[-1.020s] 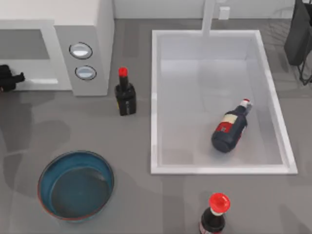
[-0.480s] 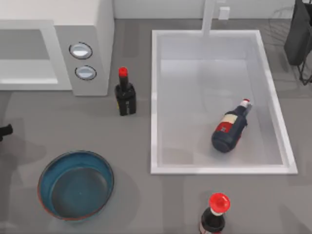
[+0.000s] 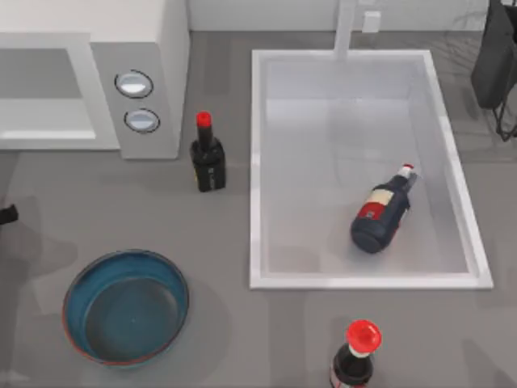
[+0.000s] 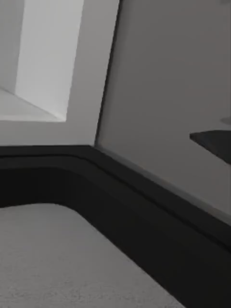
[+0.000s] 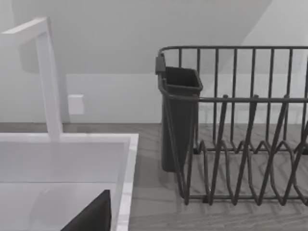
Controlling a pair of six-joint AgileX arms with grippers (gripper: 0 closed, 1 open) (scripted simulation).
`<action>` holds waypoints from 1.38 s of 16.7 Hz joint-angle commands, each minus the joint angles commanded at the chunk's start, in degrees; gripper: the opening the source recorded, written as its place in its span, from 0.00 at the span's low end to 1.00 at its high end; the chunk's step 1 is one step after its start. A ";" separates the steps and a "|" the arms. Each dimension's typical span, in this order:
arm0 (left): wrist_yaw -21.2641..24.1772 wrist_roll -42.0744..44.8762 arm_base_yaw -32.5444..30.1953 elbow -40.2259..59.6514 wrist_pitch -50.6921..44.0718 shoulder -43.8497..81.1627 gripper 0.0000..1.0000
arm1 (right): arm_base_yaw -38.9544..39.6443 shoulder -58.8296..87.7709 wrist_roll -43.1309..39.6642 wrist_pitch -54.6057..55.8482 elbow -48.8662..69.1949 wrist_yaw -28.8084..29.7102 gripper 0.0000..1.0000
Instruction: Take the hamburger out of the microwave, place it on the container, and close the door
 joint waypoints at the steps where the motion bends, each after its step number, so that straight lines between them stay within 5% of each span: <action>1: 0.20 0.34 0.09 1.25 -1.32 -1.20 0.00 | 0.00 0.00 0.00 0.00 0.00 0.00 1.00; 6: 1.13 2.06 1.31 9.24 -16.71 -15.37 0.00 | 0.00 0.00 0.00 0.00 0.00 0.00 1.00; 11: 0.11 0.92 0.98 5.90 -33.89 -31.31 0.00 | 0.00 0.00 0.00 0.00 0.00 0.00 1.00; 23: -1.18 -5.78 -3.58 6.79 -43.24 -33.83 0.00 | 0.00 0.00 0.00 0.00 0.00 0.00 1.00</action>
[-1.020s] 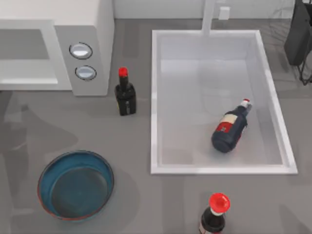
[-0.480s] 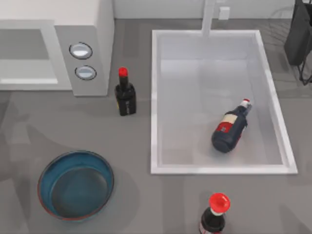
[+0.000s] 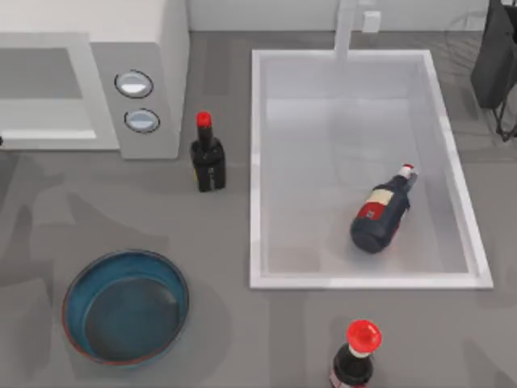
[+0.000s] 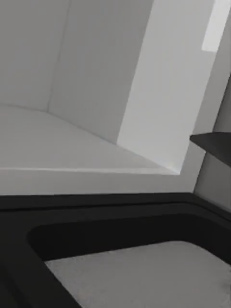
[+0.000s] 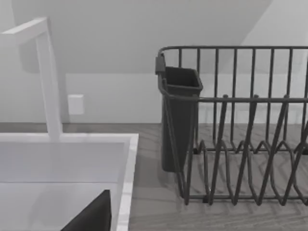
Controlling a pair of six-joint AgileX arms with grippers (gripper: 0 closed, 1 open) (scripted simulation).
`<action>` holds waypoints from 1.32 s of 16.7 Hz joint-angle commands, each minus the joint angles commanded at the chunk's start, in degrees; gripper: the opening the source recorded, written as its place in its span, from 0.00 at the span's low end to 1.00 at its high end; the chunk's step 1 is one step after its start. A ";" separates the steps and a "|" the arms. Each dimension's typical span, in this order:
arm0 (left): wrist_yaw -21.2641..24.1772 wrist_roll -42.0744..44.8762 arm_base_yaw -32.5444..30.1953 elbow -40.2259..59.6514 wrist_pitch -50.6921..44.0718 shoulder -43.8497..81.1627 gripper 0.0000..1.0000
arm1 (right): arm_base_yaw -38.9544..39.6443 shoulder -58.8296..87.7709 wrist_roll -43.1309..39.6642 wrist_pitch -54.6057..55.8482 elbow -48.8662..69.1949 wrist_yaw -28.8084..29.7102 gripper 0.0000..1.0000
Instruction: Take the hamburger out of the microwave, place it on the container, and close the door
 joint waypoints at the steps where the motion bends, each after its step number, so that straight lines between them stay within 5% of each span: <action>1: -0.40 -2.89 -1.71 2.34 -2.87 0.67 0.00 | 0.00 0.00 0.00 0.00 0.00 0.00 1.00; 7: -5.27 -33.15 -15.85 22.47 -32.62 8.60 0.00 | 0.00 0.00 0.00 0.00 0.00 0.00 1.00; 16: -16.38 -106.18 -37.47 50.25 -100.66 27.27 0.00 | 0.00 0.00 0.00 0.00 0.00 0.00 1.00; 22: -23.56 -142.74 -49.70 59.01 -131.28 39.87 0.00 | 0.00 0.00 0.00 0.00 0.00 0.00 1.00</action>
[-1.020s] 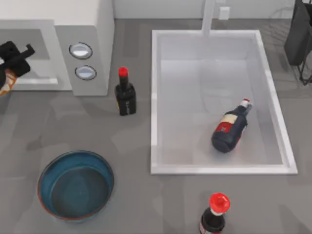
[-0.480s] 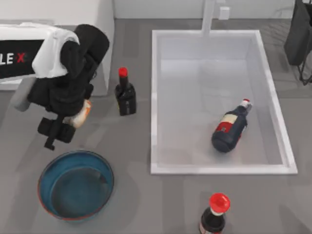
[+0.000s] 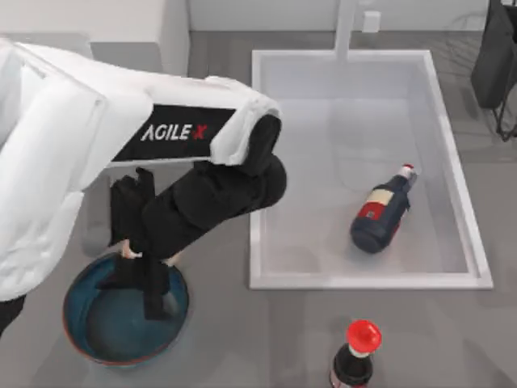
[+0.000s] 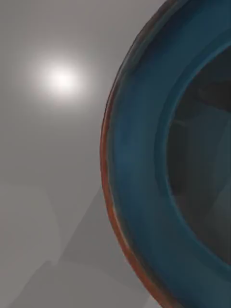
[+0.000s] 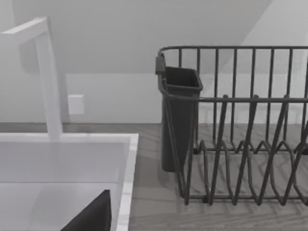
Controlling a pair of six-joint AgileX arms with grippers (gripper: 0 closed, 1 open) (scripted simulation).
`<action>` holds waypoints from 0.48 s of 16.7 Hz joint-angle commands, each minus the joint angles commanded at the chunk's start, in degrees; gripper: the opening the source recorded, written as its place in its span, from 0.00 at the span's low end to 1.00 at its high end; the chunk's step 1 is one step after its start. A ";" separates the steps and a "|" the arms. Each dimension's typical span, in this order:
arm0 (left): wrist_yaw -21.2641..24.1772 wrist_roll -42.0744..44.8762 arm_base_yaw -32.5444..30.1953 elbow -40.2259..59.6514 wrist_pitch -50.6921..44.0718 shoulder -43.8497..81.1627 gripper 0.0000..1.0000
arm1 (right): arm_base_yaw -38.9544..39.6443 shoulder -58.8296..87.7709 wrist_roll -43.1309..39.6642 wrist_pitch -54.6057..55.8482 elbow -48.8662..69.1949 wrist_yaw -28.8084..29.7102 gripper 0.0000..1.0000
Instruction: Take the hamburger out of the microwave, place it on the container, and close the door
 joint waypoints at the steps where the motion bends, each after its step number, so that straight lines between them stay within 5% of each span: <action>1: -1.09 -4.03 -1.61 0.72 -3.29 1.90 0.00 | 0.00 0.00 0.00 0.00 0.00 0.00 1.00; 8: -5.64 -16.05 -7.30 3.17 -13.77 9.82 0.00 | 0.00 0.00 0.00 0.00 0.00 0.00 1.00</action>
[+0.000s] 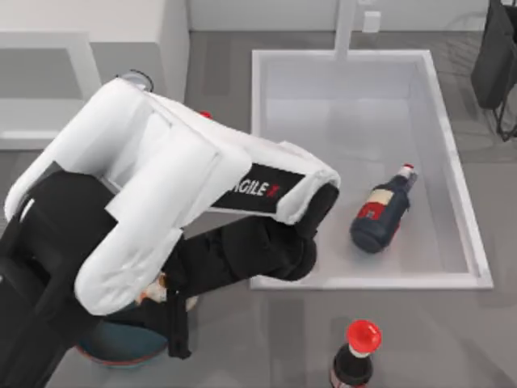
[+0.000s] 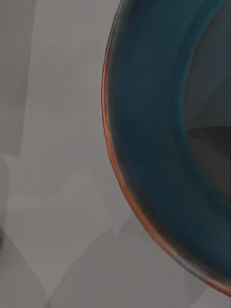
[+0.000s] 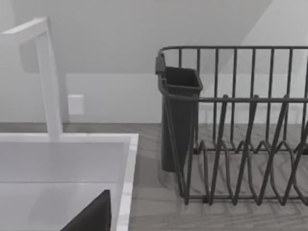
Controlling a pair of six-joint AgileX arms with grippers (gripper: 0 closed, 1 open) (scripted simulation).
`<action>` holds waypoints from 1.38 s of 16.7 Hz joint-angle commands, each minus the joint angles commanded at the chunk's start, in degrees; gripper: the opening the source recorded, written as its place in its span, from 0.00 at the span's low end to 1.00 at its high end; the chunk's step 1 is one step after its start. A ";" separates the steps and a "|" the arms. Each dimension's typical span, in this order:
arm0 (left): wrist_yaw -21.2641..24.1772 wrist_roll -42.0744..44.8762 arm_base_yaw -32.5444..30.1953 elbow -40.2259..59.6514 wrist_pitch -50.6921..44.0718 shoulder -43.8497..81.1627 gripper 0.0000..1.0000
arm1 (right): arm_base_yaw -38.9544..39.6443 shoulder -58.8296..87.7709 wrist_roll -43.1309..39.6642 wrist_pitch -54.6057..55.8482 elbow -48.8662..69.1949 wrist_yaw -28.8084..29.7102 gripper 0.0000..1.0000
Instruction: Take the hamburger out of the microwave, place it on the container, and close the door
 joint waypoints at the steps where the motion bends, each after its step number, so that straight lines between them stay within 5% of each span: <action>1: 0.00 0.00 0.00 0.00 0.00 0.00 0.00 | 0.00 0.00 0.00 0.00 0.00 0.00 1.00; 16: -3.06 2.19 3.54 -9.62 10.18 -0.70 0.00 | 0.00 0.00 0.00 0.00 0.00 0.00 1.00; 23: -3.06 2.19 3.54 -9.62 10.18 -0.70 0.53 | 0.00 0.00 0.00 0.00 0.00 0.00 1.00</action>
